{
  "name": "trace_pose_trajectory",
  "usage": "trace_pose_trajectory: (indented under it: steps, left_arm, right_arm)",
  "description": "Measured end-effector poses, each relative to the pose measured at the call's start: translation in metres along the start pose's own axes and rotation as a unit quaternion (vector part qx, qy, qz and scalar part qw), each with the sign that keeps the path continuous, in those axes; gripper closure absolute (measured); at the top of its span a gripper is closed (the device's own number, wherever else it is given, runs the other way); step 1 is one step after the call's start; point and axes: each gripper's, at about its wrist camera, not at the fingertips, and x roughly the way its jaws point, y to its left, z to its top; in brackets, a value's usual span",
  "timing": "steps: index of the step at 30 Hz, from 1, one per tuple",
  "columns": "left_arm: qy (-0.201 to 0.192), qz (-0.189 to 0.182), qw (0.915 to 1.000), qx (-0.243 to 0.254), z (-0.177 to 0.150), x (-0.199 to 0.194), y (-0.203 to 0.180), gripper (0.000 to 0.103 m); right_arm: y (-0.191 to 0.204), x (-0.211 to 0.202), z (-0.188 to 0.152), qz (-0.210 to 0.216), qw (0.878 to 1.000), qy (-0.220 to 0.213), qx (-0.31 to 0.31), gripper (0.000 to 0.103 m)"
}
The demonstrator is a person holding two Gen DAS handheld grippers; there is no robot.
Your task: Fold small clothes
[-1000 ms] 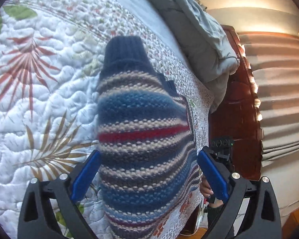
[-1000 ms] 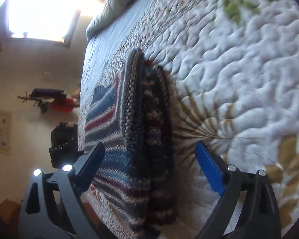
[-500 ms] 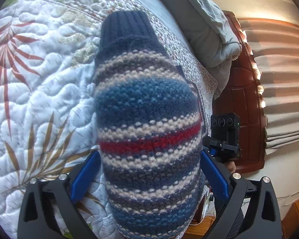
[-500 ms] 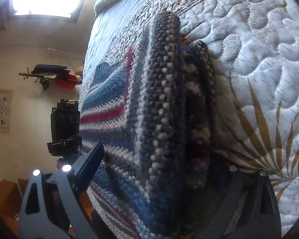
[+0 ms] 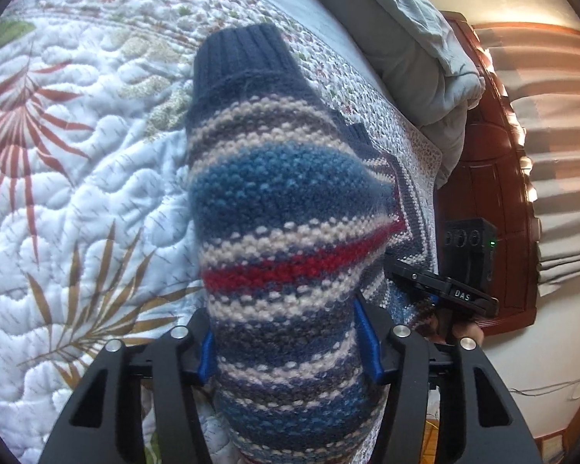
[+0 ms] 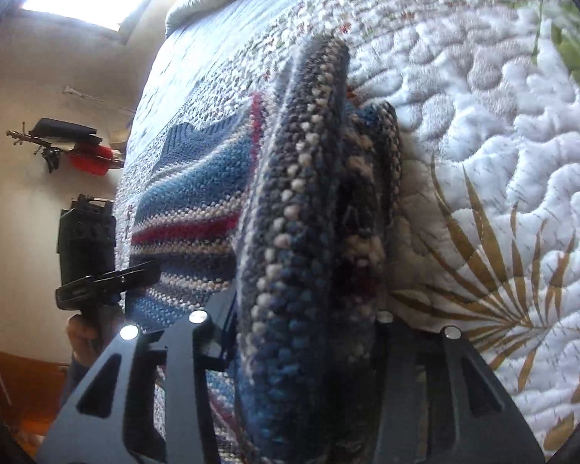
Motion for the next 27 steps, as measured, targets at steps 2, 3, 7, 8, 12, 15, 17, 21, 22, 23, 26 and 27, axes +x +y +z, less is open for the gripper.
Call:
trace_pose_trajectory:
  steps: [2, 3, 7, 8, 12, 15, 17, 21, 22, 23, 26, 27]
  left_arm:
    - [-0.002, 0.008, 0.9999, 0.007, -0.003, -0.009, -0.009, 0.048]
    - [-0.004, 0.012, 0.9999, 0.011, -0.005, -0.017, -0.014, 0.049]
    - [-0.014, 0.024, 0.9994, 0.019, -0.014, -0.056, -0.018, 0.049]
    - [-0.019, 0.028, 0.9992, 0.02, -0.017, -0.068, -0.018, 0.049]
    - [-0.035, 0.037, 0.9985, 0.017, -0.033, -0.113, -0.012, 0.049]
    - [-0.046, 0.044, 0.9979, 0.014, -0.053, -0.15, 0.001, 0.049]
    - [-0.052, 0.046, 0.9975, 0.007, -0.07, -0.174, 0.013, 0.049]
    - [-0.059, 0.047, 0.9971, -0.012, -0.108, -0.213, 0.047, 0.049]
    - [-0.061, 0.051, 0.9967, -0.016, -0.121, -0.223, 0.058, 0.049]
    - [-0.062, 0.051, 0.9966, -0.019, -0.13, -0.23, 0.065, 0.049]
    - [-0.061, 0.047, 0.9966, -0.029, -0.158, -0.245, 0.085, 0.049]
    - [-0.06, 0.046, 0.9967, -0.03, -0.168, -0.249, 0.092, 0.049]
  right_arm:
    - [0.014, -0.003, -0.003, -0.011, 1.0, -0.01, -0.004, 0.065]
    - [0.024, -0.006, -0.006, -0.014, 1.0, -0.013, -0.007, 0.065]
    - [0.067, -0.006, -0.022, -0.007, 1.0, -0.015, -0.026, 0.065]
    - [0.076, -0.005, -0.025, -0.004, 0.999, -0.016, -0.03, 0.065]
    - [0.13, 0.005, -0.044, 0.014, 0.999, -0.022, -0.046, 0.065]
    - [0.167, 0.018, -0.064, 0.03, 0.998, -0.022, -0.053, 0.065]
    - [0.188, 0.027, -0.078, 0.04, 0.997, -0.019, -0.058, 0.065]
    - [0.233, 0.059, -0.116, 0.051, 0.996, -0.009, -0.067, 0.065]
    - [0.243, 0.067, -0.126, 0.052, 0.996, -0.007, -0.069, 0.065]
    - [0.251, 0.074, -0.134, 0.052, 0.996, -0.005, -0.071, 0.065]
    - [0.274, 0.093, -0.168, 0.05, 0.996, -0.002, -0.074, 0.065]
    - [0.282, 0.097, -0.182, 0.046, 0.996, -0.002, -0.078, 0.065]
